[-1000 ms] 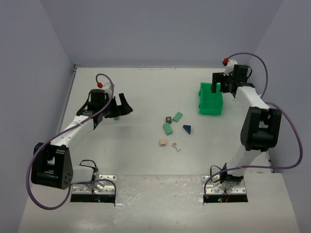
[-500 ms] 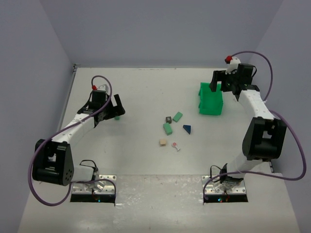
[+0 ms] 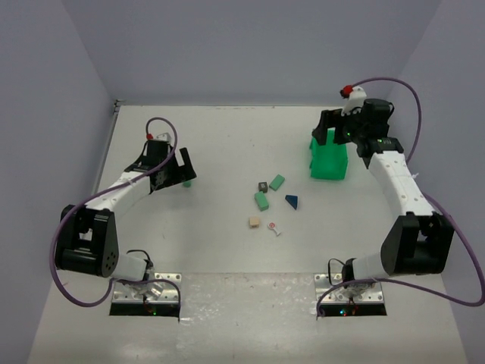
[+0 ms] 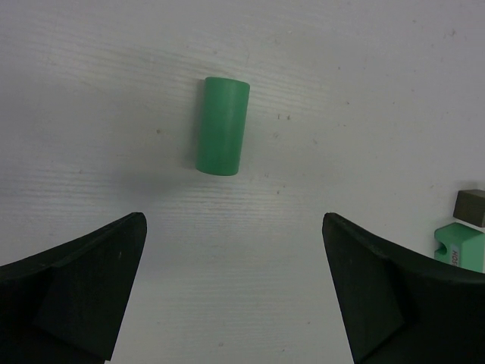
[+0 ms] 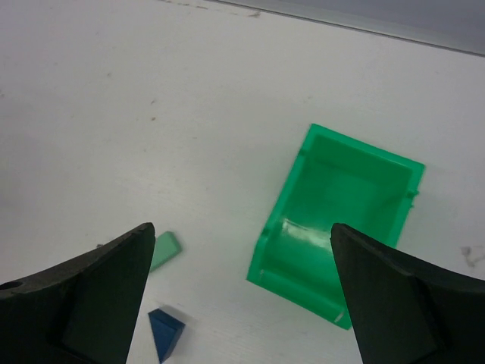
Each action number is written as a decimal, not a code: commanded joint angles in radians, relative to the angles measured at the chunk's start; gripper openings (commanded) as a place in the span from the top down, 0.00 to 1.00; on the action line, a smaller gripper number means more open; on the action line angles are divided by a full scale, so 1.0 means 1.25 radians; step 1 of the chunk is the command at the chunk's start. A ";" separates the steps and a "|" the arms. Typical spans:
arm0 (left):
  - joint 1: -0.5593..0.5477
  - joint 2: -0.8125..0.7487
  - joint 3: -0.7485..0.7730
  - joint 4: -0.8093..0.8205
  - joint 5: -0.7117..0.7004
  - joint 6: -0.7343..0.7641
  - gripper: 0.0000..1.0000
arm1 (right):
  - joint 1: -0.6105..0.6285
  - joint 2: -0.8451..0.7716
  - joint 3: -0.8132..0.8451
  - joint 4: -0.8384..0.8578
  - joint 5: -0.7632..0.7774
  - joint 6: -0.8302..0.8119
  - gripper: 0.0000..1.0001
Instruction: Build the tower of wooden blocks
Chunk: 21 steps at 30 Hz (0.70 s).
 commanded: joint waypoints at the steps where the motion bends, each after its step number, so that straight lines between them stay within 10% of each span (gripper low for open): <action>1: -0.014 -0.056 -0.006 0.066 0.064 -0.006 0.00 | 0.209 -0.062 -0.002 -0.050 0.110 -0.009 0.01; 11: -0.027 -0.159 -0.071 0.105 0.089 -0.020 0.00 | 0.528 -0.103 -0.210 -0.018 0.251 0.082 0.01; 21: -0.028 -0.282 -0.132 0.111 0.054 -0.039 0.00 | 0.608 0.080 -0.238 0.065 0.346 0.073 0.04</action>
